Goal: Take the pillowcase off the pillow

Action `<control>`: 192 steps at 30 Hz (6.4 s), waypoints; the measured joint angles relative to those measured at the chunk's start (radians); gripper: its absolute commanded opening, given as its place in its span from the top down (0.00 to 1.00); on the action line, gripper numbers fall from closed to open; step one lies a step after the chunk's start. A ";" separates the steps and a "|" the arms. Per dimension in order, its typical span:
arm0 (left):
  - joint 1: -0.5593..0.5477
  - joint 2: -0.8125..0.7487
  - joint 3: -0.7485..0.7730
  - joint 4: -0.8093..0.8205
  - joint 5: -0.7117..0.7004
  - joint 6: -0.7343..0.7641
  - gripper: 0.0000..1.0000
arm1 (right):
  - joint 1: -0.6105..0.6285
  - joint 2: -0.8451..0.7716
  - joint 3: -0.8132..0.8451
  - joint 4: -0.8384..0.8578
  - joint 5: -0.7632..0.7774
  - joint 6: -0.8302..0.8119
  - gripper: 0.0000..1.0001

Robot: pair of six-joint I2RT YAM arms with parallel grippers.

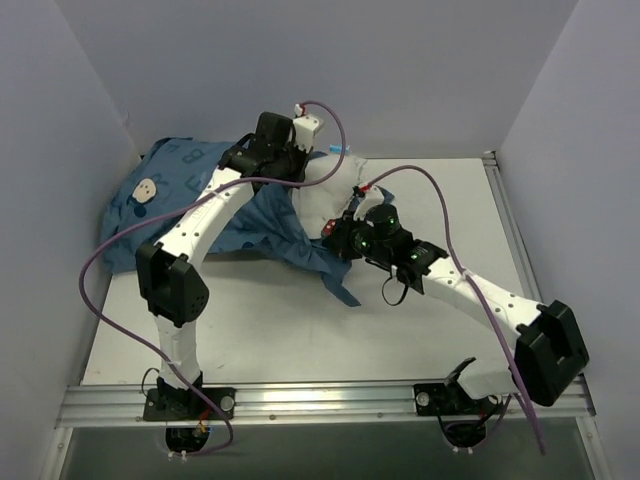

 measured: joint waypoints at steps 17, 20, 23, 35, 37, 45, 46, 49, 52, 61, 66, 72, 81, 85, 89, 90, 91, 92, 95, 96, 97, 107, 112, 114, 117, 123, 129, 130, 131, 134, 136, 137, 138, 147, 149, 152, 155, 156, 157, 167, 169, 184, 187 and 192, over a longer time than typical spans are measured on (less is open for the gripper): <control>0.086 0.134 0.365 -0.146 0.036 -0.106 0.98 | -0.046 -0.082 -0.281 0.100 -0.083 -0.012 1.00; 0.098 0.113 0.356 -0.151 0.062 -0.129 0.98 | -0.100 -0.013 -0.284 0.162 -0.120 -0.011 1.00; 0.107 0.070 0.321 -0.150 0.078 -0.144 0.98 | -0.140 0.051 -0.268 0.212 -0.156 -0.014 0.97; 0.104 -0.047 0.112 -0.051 0.074 -0.163 0.98 | -0.165 -0.175 -0.107 -0.110 -0.121 -0.167 0.32; 0.092 -0.045 0.112 -0.051 0.068 -0.163 0.98 | -0.169 -0.214 -0.058 -0.134 -0.117 -0.175 0.26; 0.056 -0.040 0.112 -0.051 0.058 -0.162 0.98 | -0.118 -0.154 -0.012 -0.063 -0.134 -0.044 0.00; 0.055 -0.040 0.112 -0.050 0.058 -0.162 0.98 | -0.101 -0.127 -0.012 -0.040 -0.136 -0.020 0.00; 0.055 -0.040 0.112 -0.045 0.058 -0.162 0.98 | -0.060 -0.055 -0.012 0.005 -0.136 0.033 0.00; 0.055 -0.040 0.112 -0.046 0.058 -0.162 0.98 | -0.042 -0.004 -0.013 0.037 -0.131 0.070 0.00; 0.055 -0.040 0.112 -0.045 0.058 -0.159 0.98 | -0.076 0.031 -0.060 0.169 -0.111 0.156 0.00; 0.054 -0.040 0.112 -0.045 0.060 -0.159 0.98 | -0.126 0.046 -0.142 0.275 -0.114 0.222 0.00; 0.048 -0.040 0.112 -0.045 0.062 -0.158 0.98 | -0.124 0.111 -0.143 0.348 -0.119 0.240 0.00; 0.029 -0.034 0.112 -0.045 0.061 -0.129 0.98 | -0.102 0.222 -0.110 0.459 -0.161 0.259 0.19; 0.029 -0.032 0.112 -0.044 0.063 -0.122 0.98 | -0.103 0.224 -0.108 0.485 -0.192 0.266 0.63; 0.027 -0.030 0.109 -0.045 0.070 -0.114 0.78 | -0.103 0.232 -0.093 0.502 -0.218 0.275 1.00; 0.026 -0.029 0.109 -0.045 0.070 -0.106 0.57 | -0.103 0.233 -0.091 0.503 -0.223 0.278 1.00; 0.026 -0.028 0.109 -0.045 0.070 -0.096 0.37 | -0.103 0.233 -0.090 0.503 -0.229 0.279 1.00; 0.025 -0.027 0.109 -0.043 0.082 -0.096 0.01 | -0.103 0.235 -0.090 0.502 -0.230 0.282 1.00; 0.009 -0.029 0.109 -0.047 0.116 -0.051 0.06 | -0.103 0.242 -0.090 0.502 -0.227 0.296 1.00; 0.002 -0.029 0.109 -0.054 0.128 -0.029 0.06 | -0.103 0.243 -0.090 0.500 -0.227 0.305 1.00; -0.002 -0.029 0.109 -0.064 0.135 -0.018 0.06 | -0.103 0.243 -0.090 0.499 -0.227 0.314 1.00; -0.008 -0.256 -0.085 -0.203 0.122 0.141 0.10 | -0.073 0.243 -0.047 0.532 -0.165 0.433 1.00; -0.009 -0.406 -0.283 -0.218 0.113 0.156 0.09 | -0.031 0.247 -0.001 0.557 -0.136 0.454 1.00; -0.010 -0.423 -0.331 -0.216 0.110 0.160 0.09 | -0.020 0.259 0.008 0.573 -0.132 0.464 1.00; -0.010 -0.425 -0.392 -0.202 0.086 0.170 0.13 | -0.008 0.280 0.013 0.581 -0.120 0.468 1.00; -0.010 -0.421 -0.477 -0.171 0.034 0.181 0.85 | -0.005 0.291 0.016 0.566 -0.107 0.465 1.00; 0.033 -0.428 -0.539 -0.136 0.023 0.212 0.98 | -0.017 0.282 0.016 0.538 -0.114 0.444 1.00; 0.052 -0.432 -0.553 -0.132 0.022 0.219 0.98 | -0.021 0.275 0.015 0.527 -0.122 0.437 1.00; 0.076 -0.440 -0.569 -0.124 0.020 0.229 0.98 | -0.028 0.265 0.011 0.515 -0.131 0.428 1.00; 0.183 -0.462 -0.610 -0.109 0.005 0.263 0.98 | -0.062 0.206 -0.034 0.476 -0.175 0.396 1.00; 0.272 -0.474 -0.629 -0.090 -0.001 0.290 0.98 | -0.101 0.144 -0.090 0.450 -0.213 0.370 1.00; 0.319 -0.476 -0.637 -0.077 -0.002 0.303 0.98 | -0.124 0.110 -0.117 0.429 -0.234 0.356 1.00; 0.364 -0.476 -0.642 -0.066 0.005 0.312 0.98 | -0.144 0.078 -0.140 0.405 -0.252 0.342 1.00; 0.621 -0.377 -0.649 -0.013 0.162 0.329 0.98 | -0.202 -0.117 -0.283 0.209 -0.405 0.196 1.00; 0.663 -0.333 -0.641 -0.019 0.209 0.321 0.98 | -0.232 -0.150 -0.312 0.173 -0.427 0.171 1.00; 0.718 -0.292 -0.642 -0.049 0.298 0.313 0.98 | -0.251 -0.186 -0.343 0.135 -0.447 0.142 1.00; 0.741 -0.333 -0.694 -0.048 0.383 0.348 0.96 | -0.244 -0.195 -0.366 0.126 -0.451 0.134 1.00; 0.746 -0.364 -0.724 -0.046 0.405 0.369 0.83 | -0.240 -0.195 -0.369 0.111 -0.446 0.125 1.00; 0.751 -0.397 -0.748 -0.052 0.424 0.394 0.70 | -0.229 -0.193 -0.370 0.090 -0.438 0.112 1.00; 0.766 -0.603 -0.667 -0.383 0.713 0.724 0.20 | -0.063 -0.114 -0.346 -0.154 -0.362 -0.056 1.00; 0.696 -0.603 -0.610 -0.353 0.713 0.659 0.20 | -0.043 -0.109 -0.326 -0.188 -0.344 -0.085 1.00; -0.051 -0.004 -0.023 -0.098 0.201 0.296 0.18 | 0.105 -0.036 -0.356 -0.130 -0.244 -0.107 1.00; -0.062 0.098 0.028 -0.105 0.147 0.269 0.37 | 0.106 -0.036 -0.360 -0.121 -0.242 -0.100 1.00; -0.064 0.163 0.096 -0.110 0.091 0.228 0.90 | 0.106 -0.039 -0.364 -0.111 -0.241 -0.087 1.00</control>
